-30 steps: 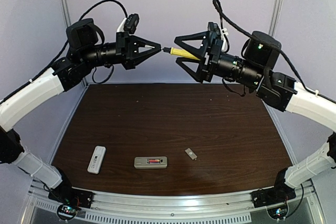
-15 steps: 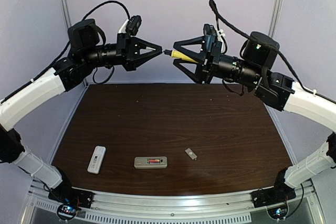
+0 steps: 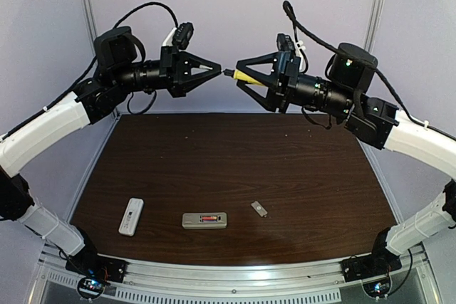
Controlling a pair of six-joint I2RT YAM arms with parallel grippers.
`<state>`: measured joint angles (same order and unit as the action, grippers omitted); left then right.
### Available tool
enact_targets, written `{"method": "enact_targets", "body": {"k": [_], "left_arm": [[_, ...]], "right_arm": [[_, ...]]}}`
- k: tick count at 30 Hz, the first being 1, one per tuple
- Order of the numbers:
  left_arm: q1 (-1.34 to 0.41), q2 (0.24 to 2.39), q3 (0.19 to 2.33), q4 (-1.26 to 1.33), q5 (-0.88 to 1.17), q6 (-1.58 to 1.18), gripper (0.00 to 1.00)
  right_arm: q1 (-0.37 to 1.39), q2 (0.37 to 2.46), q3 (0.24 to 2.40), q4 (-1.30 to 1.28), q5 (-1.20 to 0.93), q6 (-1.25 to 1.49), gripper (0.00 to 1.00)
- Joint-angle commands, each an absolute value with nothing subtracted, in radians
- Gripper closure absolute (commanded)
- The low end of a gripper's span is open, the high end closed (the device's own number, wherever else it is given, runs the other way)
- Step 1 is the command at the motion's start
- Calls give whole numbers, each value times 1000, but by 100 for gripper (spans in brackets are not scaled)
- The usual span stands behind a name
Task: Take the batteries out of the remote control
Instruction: Pass from the left arm to the right
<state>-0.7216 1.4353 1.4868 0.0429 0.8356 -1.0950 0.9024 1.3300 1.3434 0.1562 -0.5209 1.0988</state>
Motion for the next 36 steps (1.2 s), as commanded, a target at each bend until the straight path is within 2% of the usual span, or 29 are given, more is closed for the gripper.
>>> {"method": "enact_targets", "body": {"k": [1, 8, 13, 20, 36], "left_arm": [[-727, 1451, 1515, 59, 856, -1091, 100], [-728, 1455, 1514, 42, 856, -1085, 100], [-730, 1454, 1516, 29, 856, -1075, 100], [-730, 1451, 1511, 17, 853, -1069, 100], [-731, 1449, 1497, 17, 841, -1066, 100]], "right_arm": [[891, 1336, 1350, 127, -541, 1081, 40], [887, 1334, 1358, 95, -541, 1064, 41], [885, 1334, 1361, 94, -543, 1060, 48], [881, 1328, 1363, 92, -535, 1058, 50], [881, 1327, 1357, 89, -541, 1059, 68]]}}
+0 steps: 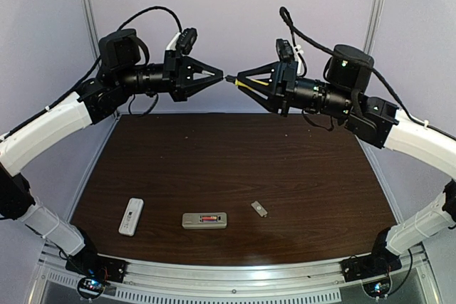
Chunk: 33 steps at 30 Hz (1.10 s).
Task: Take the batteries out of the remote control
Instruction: Pass from the left arm to the right
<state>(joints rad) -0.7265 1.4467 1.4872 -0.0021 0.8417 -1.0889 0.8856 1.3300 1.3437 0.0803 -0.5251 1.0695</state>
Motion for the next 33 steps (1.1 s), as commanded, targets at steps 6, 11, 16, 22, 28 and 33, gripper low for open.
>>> {"method": "enact_targets", "body": {"k": [6, 11, 16, 22, 28, 33], "left_arm": [[-732, 1450, 1490, 17, 837, -1063, 100], [-732, 1449, 1482, 15, 836, -1062, 100], [-732, 1440, 1474, 5, 830, -1051, 87], [-732, 1425, 1461, 5, 806, -1030, 60], [-725, 1406, 1456, -29, 790, -1011, 33], [-710, 1369, 1454, -84, 753, -955, 11]], "right_arm": [[881, 1326, 1349, 93, -542, 1061, 75], [881, 1327, 1343, 101, -546, 1063, 81], [881, 1328, 1342, 102, -552, 1060, 89], [881, 1327, 1341, 86, -555, 1048, 97], [881, 1327, 1344, 74, -558, 1039, 100], [881, 1326, 1363, 16, -547, 1017, 100]]}}
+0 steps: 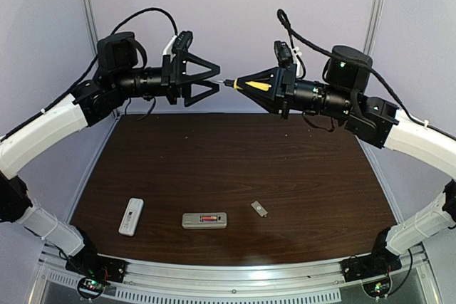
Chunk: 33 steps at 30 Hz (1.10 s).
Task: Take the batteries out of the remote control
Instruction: Pass from the left arm to the right, then move the remote control without the battery cover to the center of the board.
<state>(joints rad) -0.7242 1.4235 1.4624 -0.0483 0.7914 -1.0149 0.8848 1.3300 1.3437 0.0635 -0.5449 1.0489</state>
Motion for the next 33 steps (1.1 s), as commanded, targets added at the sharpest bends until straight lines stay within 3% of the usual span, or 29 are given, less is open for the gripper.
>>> {"method": "enact_targets", "body": {"k": [1, 3, 20, 26, 33], "left_arm": [[-707, 1359, 1452, -99, 743, -944, 7], [-701, 1337, 1443, -126, 728, -921, 3], [-687, 1208, 1362, -683, 346, -592, 3], [-689, 1118, 1223, -708, 229, -476, 3], [-690, 1019, 1013, -605, 233, -307, 7]], "right_arm": [[881, 1324, 1367, -3, -539, 1010, 100], [881, 1319, 1374, -50, -526, 992, 100], [881, 1269, 1430, -551, -376, 759, 100], [881, 1252, 1388, -685, -323, 755, 100], [881, 1230, 1367, -802, -204, 804, 100]]}}
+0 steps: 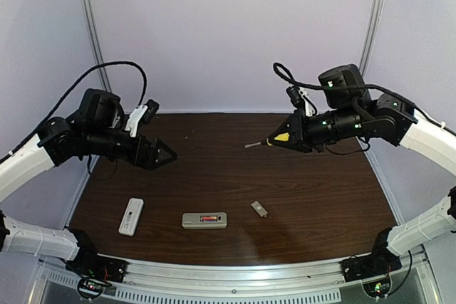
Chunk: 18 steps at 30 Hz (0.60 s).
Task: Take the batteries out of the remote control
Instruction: Move the remote control without the battery cover to the center of the board.
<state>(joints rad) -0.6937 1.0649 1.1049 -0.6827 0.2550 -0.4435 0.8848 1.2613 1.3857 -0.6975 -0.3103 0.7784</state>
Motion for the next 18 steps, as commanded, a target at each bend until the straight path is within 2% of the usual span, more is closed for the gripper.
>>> {"method": "enact_targets", "body": {"k": [1, 9, 18], "left_arm": [[-690, 1000, 985, -580, 242, -290, 7], [-690, 899, 772, -364, 358, -181, 7], [-690, 928, 724, -361, 397, 45, 8]], "right_arm": [[882, 1227, 1367, -820, -186, 825, 100], [907, 1193, 1347, -933, -120, 994, 100], [916, 1165, 1308, -966, -15, 1032, 100]]}}
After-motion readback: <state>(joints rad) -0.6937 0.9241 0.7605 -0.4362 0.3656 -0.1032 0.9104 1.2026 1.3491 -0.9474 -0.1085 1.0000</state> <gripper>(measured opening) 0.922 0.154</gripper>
